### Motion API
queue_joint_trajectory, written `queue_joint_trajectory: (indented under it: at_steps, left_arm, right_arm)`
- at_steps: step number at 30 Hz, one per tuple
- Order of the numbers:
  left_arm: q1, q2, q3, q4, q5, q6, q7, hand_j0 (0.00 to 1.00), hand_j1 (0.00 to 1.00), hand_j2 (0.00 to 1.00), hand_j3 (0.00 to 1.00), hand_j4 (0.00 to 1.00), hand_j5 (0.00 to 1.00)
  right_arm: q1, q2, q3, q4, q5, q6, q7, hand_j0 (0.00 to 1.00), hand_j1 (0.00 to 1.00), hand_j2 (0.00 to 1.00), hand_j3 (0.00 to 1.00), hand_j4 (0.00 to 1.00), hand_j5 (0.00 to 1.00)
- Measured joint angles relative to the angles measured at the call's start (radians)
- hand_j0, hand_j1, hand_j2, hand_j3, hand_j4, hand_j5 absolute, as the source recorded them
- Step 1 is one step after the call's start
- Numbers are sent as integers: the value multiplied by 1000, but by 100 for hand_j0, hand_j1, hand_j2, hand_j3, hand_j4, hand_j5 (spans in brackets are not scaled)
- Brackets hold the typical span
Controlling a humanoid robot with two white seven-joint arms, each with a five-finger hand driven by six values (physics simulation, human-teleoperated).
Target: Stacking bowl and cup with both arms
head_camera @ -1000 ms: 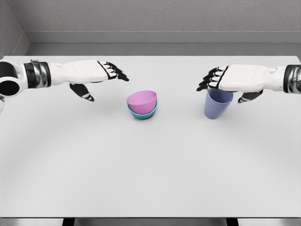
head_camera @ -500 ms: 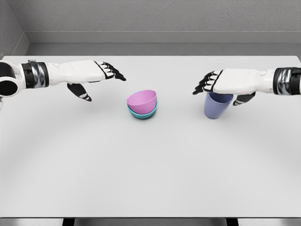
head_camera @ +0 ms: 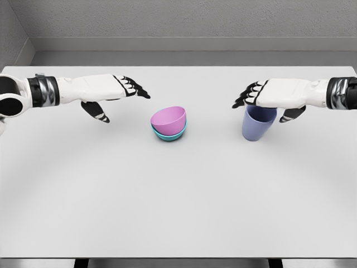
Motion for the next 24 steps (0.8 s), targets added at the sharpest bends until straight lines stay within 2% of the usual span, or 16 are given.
queue_joint_trajectory:
  at_steps: [24]
  left_arm:
    - [5,-5,0,4,-4,0,-1,100,100,100,100,100,100]
  right_arm:
    - [0,22,42,40,1,0,0,100,100,100,100,100,100]
